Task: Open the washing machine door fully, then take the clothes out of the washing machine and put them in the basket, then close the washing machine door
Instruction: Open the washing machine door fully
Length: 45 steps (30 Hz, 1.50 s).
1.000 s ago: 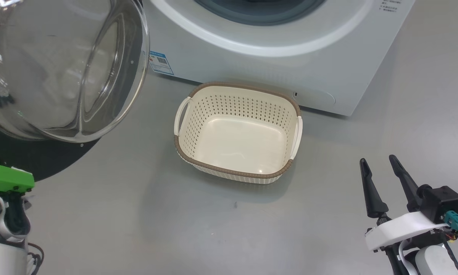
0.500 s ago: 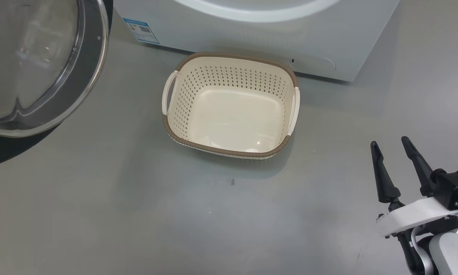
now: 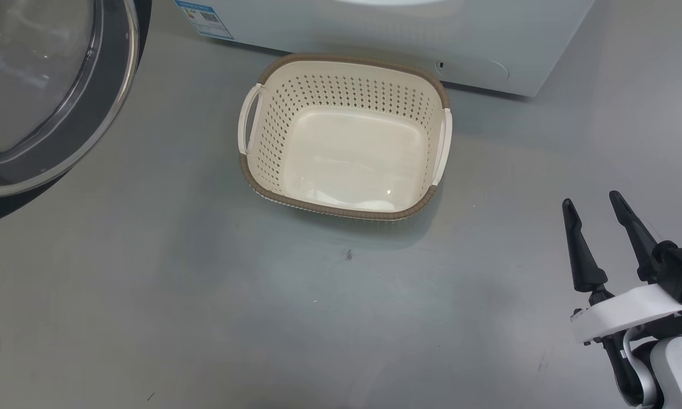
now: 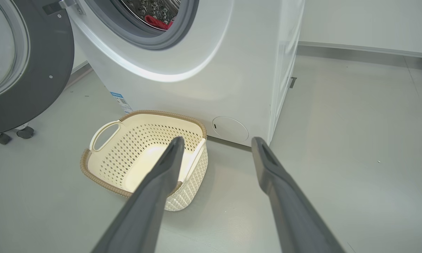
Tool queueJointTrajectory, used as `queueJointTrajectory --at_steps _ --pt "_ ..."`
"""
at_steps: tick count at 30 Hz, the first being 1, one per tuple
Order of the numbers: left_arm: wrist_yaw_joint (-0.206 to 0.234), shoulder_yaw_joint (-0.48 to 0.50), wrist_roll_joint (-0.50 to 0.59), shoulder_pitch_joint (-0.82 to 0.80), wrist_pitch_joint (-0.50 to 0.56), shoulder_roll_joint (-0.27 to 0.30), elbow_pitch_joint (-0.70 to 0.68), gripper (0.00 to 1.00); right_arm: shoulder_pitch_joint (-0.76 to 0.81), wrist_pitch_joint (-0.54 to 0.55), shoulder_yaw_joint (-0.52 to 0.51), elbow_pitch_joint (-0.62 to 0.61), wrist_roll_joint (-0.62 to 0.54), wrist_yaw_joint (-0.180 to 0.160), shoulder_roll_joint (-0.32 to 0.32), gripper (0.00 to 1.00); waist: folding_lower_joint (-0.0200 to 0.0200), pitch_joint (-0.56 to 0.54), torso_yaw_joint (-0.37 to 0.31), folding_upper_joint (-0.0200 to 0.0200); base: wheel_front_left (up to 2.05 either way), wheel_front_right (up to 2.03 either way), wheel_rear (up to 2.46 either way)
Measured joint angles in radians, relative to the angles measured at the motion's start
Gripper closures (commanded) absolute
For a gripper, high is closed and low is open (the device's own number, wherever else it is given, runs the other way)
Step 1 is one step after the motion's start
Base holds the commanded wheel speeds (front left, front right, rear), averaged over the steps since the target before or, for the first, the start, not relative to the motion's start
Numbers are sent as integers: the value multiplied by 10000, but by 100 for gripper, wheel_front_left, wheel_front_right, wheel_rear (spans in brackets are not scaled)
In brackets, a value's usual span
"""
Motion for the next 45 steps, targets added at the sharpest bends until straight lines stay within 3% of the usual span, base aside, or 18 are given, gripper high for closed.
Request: queueJointTrajectory --at_steps 11,29,45 --pt "-291 -669 445 -5 -50 -378 571 100 -1 -31 27 284 4 6 82 0 0 -442 116 0 0 0 0" --pt "-715 -1919 1638 324 -148 -744 497 100 34 -608 247 1193 297 105 823 0 0 -2056 181 0 0 0 0" --pt "-1149 -3047 2393 1880 -226 -1185 -324 100 552 -955 188 1693 648 105 1390 0 0 -3863 -361 0 0 0 0"
